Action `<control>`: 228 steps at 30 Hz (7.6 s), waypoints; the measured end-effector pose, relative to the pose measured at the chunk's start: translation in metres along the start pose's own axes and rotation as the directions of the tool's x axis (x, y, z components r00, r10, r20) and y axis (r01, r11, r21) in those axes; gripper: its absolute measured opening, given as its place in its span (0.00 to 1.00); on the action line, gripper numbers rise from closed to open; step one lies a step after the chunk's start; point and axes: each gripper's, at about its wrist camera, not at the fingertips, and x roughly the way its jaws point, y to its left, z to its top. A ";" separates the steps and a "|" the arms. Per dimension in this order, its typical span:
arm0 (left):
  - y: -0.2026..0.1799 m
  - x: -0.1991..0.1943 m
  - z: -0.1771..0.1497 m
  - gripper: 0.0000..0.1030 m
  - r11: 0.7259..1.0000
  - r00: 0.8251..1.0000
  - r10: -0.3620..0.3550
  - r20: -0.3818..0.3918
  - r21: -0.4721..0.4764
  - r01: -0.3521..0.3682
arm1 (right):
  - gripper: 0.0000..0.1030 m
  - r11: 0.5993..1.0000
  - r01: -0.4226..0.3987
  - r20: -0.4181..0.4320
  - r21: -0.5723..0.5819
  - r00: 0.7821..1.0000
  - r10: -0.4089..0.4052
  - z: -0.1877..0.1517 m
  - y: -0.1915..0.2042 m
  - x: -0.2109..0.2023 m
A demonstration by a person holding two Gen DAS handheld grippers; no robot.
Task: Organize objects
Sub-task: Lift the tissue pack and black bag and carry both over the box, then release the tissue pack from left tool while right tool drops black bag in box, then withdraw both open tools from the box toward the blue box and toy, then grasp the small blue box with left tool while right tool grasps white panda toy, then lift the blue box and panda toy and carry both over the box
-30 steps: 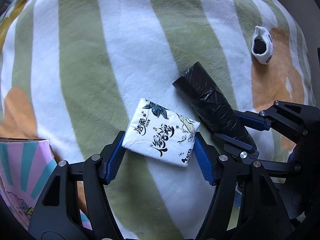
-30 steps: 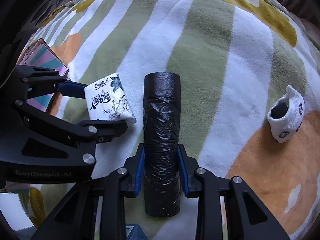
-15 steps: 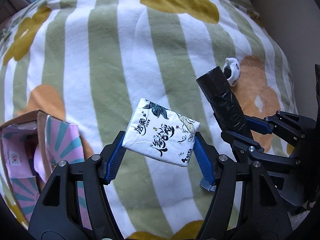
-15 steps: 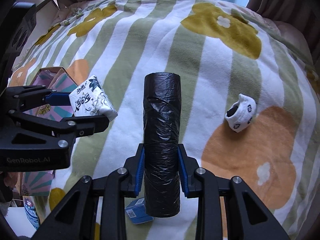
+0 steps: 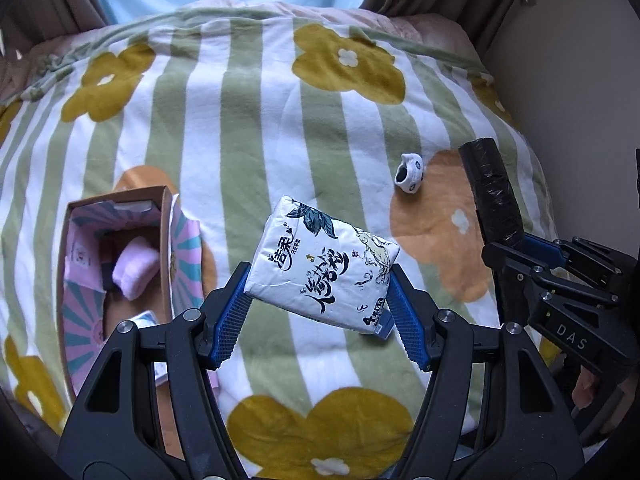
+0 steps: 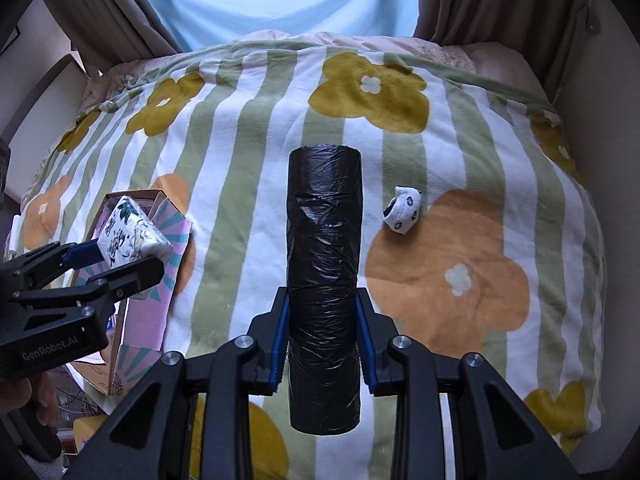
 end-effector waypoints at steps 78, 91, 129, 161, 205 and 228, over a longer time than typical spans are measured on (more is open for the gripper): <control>0.221 0.036 -0.170 0.62 0.760 0.943 0.229 -0.242 -0.561 -0.328 | 0.27 0.696 -0.355 -0.370 -0.625 0.919 0.136 0.021 0.328 0.199; 0.212 0.031 -0.165 1.00 0.765 0.955 0.206 -0.215 -0.573 -0.294 | 0.89 0.692 -0.346 -0.306 -0.634 0.934 0.186 0.027 0.325 0.184; 0.118 -0.068 -0.091 1.00 0.952 0.982 0.189 -0.025 -0.241 -0.189 | 0.95 0.974 -0.119 -0.045 -0.192 0.993 0.113 0.028 0.132 0.002; -0.039 -0.031 -0.052 1.00 0.990 0.999 -0.003 0.048 0.143 -0.004 | 0.95 0.983 0.092 0.076 0.157 0.992 -0.105 -0.021 -0.036 -0.044; -0.078 0.225 -0.092 0.40 0.962 0.989 -0.023 -0.147 0.264 0.062 | 0.41 0.985 0.062 0.053 0.161 0.996 -0.072 0.054 -0.116 0.239; -0.056 0.168 -0.072 0.30 0.983 0.997 -0.008 -0.073 0.181 0.021 | 0.37 0.988 0.037 0.075 0.152 0.996 -0.049 0.058 -0.096 0.169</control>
